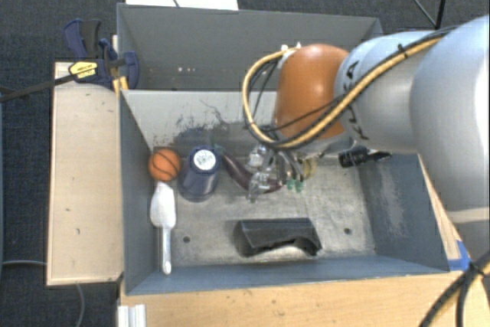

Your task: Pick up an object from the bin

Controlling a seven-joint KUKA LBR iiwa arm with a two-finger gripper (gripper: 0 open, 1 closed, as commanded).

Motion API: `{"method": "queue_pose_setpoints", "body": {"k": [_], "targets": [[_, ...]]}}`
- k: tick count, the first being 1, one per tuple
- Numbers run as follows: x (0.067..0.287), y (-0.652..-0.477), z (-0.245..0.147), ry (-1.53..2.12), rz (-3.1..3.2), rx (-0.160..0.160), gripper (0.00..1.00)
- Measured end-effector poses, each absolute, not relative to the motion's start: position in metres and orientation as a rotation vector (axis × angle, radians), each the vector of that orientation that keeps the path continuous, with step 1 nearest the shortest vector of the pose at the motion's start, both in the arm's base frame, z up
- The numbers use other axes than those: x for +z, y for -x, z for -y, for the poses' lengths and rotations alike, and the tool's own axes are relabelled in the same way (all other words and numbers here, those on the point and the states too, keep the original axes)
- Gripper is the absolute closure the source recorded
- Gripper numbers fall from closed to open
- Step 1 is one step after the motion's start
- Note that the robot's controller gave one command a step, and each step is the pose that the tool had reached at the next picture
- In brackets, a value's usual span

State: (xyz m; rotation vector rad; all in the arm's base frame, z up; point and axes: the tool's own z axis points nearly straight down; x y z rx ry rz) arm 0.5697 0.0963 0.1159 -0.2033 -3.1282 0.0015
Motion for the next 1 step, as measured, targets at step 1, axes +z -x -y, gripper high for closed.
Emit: {"method": "queue_pose_setpoints", "body": {"k": [1], "targets": [[0.1710,-0.5732,-0.1012,0.202,3.134,0.001,1.00]]}}
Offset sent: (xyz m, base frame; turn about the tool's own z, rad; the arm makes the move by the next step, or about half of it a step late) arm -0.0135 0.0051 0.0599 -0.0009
